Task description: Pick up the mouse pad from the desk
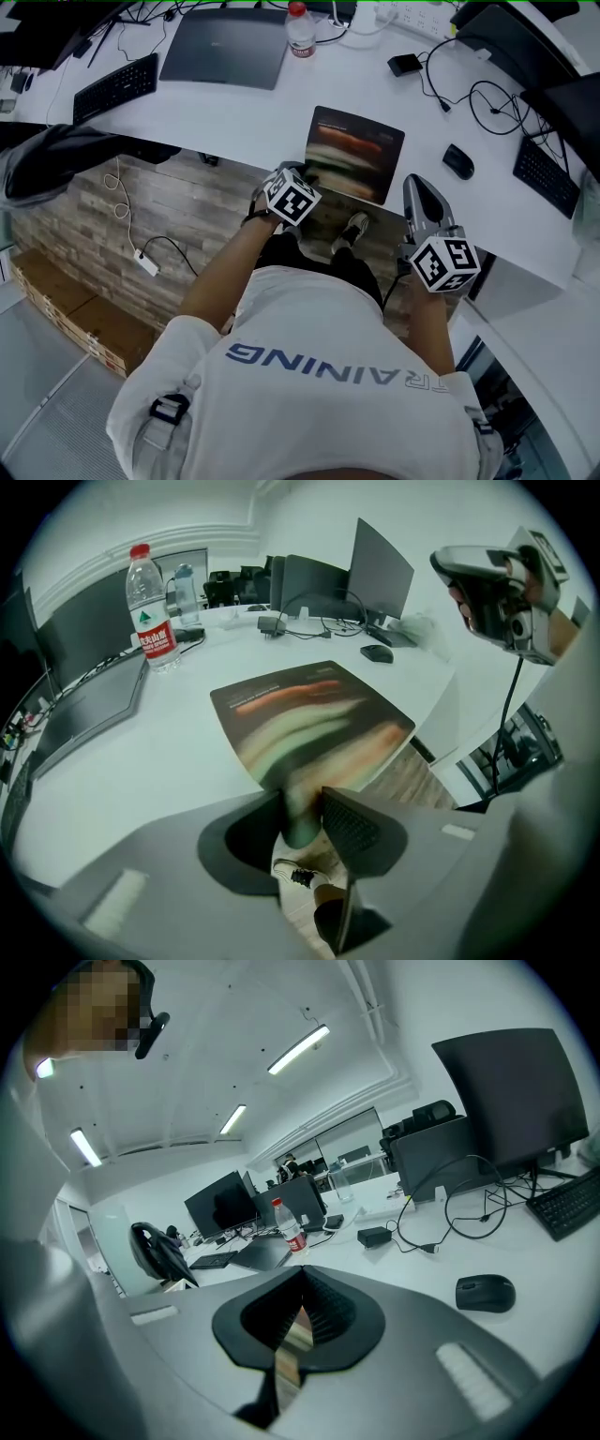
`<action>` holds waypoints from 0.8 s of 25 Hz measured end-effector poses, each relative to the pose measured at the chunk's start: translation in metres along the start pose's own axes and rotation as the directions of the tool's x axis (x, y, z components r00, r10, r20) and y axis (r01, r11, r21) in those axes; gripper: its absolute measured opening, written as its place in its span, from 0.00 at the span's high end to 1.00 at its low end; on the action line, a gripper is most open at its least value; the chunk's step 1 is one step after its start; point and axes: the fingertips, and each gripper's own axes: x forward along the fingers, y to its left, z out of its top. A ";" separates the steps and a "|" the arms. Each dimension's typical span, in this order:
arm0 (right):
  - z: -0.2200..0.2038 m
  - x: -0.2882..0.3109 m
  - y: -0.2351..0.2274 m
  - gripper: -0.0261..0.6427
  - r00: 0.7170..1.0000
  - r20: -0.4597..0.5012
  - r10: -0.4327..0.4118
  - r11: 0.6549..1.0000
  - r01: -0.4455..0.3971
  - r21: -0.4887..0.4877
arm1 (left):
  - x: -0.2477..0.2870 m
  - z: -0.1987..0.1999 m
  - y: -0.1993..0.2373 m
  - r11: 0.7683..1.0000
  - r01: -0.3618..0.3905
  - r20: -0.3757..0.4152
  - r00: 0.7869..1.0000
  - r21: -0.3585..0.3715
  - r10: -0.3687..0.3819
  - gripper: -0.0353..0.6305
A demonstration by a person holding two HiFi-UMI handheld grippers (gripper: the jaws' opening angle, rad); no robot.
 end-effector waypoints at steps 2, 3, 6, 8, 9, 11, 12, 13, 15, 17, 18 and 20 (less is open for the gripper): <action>0.001 -0.003 -0.002 0.94 1.000 0.003 -0.003 1.000 0.003 0.001 | -0.001 0.000 -0.004 1.000 0.000 0.002 1.000 -0.013 0.000 0.79; 0.001 -0.004 -0.004 0.94 1.000 0.005 -0.006 1.000 0.006 0.002 | -0.002 0.001 -0.006 1.000 0.000 0.009 1.000 -0.020 0.000 0.82; 0.001 -0.008 -0.009 0.94 1.000 0.009 -0.013 1.000 0.013 0.006 | -0.007 0.006 -0.010 0.999 0.023 0.043 0.999 -0.044 -0.022 0.88; 0.003 -0.010 -0.010 0.94 1.000 0.012 -0.014 1.000 0.014 0.005 | -0.016 0.016 -0.011 0.998 0.046 0.082 0.996 -0.049 -0.042 0.89; 0.005 -0.011 -0.009 0.94 1.000 0.015 -0.012 1.000 0.012 0.003 | -0.021 0.022 -0.011 0.997 0.055 0.108 0.993 -0.051 -0.049 0.90; 0.010 -0.012 -0.006 0.94 1.000 0.027 -0.007 1.000 0.007 -0.003 | -0.034 0.037 -0.010 0.997 0.063 0.162 0.985 -0.050 -0.054 0.90; 0.014 -0.012 -0.004 0.94 0.999 0.036 -0.004 1.000 0.004 -0.008 | -0.040 0.044 -0.009 0.997 0.063 0.188 0.981 -0.045 -0.053 0.90; 0.018 -0.013 -0.002 0.94 0.999 0.044 -0.002 1.000 0.002 -0.013 | -0.047 0.051 -0.010 0.997 0.062 0.213 0.976 -0.038 -0.053 0.90; 0.025 -0.016 0.000 0.94 0.998 0.059 0.000 1.000 0.002 -0.024 | -0.058 0.064 -0.011 0.997 0.065 0.265 0.963 -0.029 -0.055 0.90; 0.032 -0.018 0.001 0.94 0.997 0.071 0.000 0.999 0.003 -0.033 | -0.072 0.078 -0.013 0.997 0.069 0.313 0.948 -0.031 -0.056 0.90; 0.036 -0.019 0.001 0.94 0.997 0.078 0.000 0.999 0.003 -0.037 | -0.080 0.086 -0.014 0.997 0.071 0.337 0.940 -0.036 -0.055 0.90; 0.046 -0.021 0.001 0.94 0.995 0.097 0.001 0.999 0.004 -0.044 | -0.099 0.103 -0.013 0.997 0.070 0.389 0.920 -0.044 -0.047 0.90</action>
